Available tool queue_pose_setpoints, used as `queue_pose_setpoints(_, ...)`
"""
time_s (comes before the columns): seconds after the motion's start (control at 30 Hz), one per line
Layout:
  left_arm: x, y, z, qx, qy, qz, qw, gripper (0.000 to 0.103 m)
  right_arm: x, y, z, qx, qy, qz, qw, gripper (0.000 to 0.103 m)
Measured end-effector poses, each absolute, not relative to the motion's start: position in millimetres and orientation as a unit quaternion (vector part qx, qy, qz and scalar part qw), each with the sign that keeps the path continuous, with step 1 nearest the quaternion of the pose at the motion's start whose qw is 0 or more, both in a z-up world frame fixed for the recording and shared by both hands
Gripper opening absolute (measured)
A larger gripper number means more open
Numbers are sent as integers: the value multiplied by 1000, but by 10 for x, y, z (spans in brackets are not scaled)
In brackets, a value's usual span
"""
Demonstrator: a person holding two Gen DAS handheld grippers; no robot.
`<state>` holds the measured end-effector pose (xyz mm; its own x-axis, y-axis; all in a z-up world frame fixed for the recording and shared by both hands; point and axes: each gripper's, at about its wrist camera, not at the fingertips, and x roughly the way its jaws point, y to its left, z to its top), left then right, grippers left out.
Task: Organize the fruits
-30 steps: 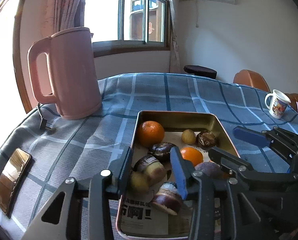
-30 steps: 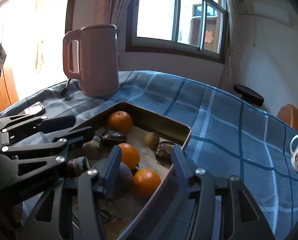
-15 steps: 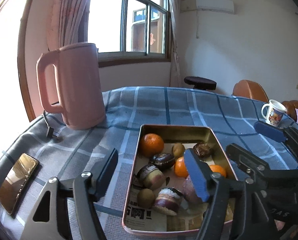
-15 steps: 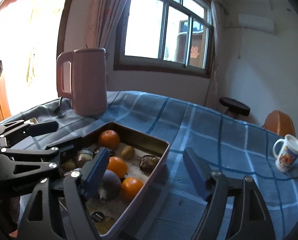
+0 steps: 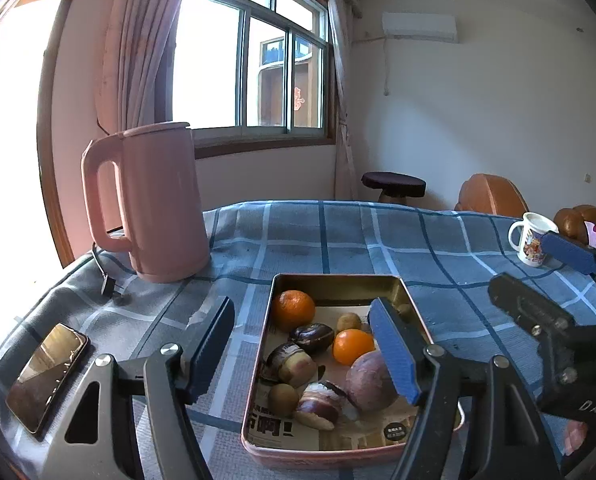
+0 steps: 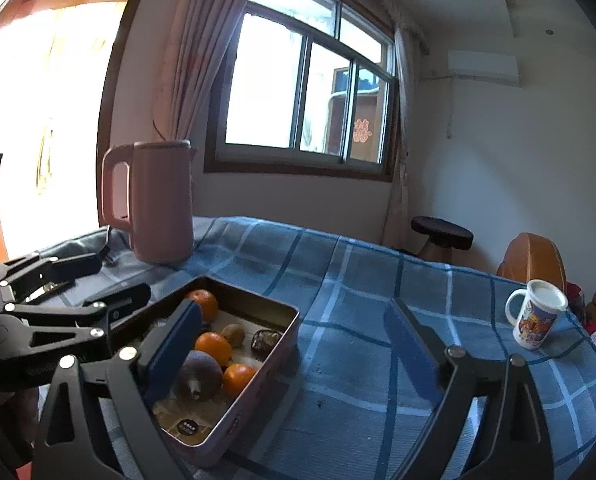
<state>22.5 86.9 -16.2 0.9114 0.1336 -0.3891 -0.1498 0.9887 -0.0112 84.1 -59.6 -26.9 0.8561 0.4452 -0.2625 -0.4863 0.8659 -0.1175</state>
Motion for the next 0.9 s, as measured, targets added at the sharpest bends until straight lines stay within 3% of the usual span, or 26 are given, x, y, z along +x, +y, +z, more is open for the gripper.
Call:
queue_pose_setpoints(0.4, 166, 761, -116, -14, 191, 69, 979, 72, 696, -732, -220, -85, 105, 236, 962, 101)
queue_pose_setpoints(0.53, 138, 746, -89, -14, 185, 69, 980, 79, 640, -774, -196, -81, 95, 233, 964, 103)
queue_pose_setpoints(0.77, 85, 700, -29, -10, 175, 72, 982, 79, 599, -812, -172, -85, 84, 224, 967, 103)
queue_pose_setpoints(0.9, 81, 691, -20, -13, 175, 79, 981, 87, 582, -844, -163, -85, 81, 221, 968, 103)
